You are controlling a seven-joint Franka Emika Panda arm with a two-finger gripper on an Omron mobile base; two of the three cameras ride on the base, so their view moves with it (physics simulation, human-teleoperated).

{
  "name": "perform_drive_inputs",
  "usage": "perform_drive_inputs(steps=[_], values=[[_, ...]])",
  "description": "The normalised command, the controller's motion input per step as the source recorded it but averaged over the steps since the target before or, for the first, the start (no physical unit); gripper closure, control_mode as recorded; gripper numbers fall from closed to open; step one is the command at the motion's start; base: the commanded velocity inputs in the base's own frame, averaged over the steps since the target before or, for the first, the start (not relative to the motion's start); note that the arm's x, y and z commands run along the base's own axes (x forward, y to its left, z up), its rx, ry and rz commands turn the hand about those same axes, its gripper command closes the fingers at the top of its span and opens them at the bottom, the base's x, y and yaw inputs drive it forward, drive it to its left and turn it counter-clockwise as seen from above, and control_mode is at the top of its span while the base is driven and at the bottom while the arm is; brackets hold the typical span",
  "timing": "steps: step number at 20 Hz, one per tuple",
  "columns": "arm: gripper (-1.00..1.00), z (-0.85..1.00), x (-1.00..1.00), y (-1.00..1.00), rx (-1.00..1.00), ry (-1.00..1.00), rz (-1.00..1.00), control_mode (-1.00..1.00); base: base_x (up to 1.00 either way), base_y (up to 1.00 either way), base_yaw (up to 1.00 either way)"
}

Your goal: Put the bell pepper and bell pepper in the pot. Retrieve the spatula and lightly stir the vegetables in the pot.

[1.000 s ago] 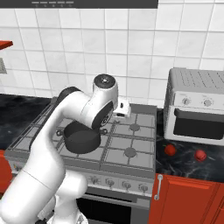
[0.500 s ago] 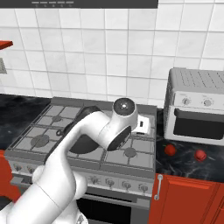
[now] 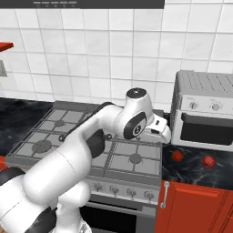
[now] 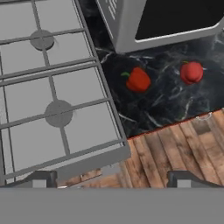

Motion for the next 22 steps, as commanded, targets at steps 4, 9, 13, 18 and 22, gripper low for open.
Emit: perform_drive_inputs(steps=[4, 9, 13, 18, 22], values=[[-1.0, -0.36, 0.04, -0.5, -0.04, -0.04, -0.05, -1.0, 0.0, 0.0, 0.0], [-1.0, -0.33, 0.06, -0.41, 0.0, -0.01, 0.11, -1.0, 0.0, 0.0, 0.0], [-1.0, -0.23, 0.0, -0.36, 0.0, -0.14, 0.34, -1.0, 0.0, 0.0, 0.0], [-1.0, -0.25, 0.17, -0.35, 0.0, 0.01, 0.31, -1.0, 0.0, 0.0, 0.0], [-1.0, -0.15, 0.44, -0.31, 0.0, 0.1, 0.19, -1.0, 0.0, 0.0, 0.0]])
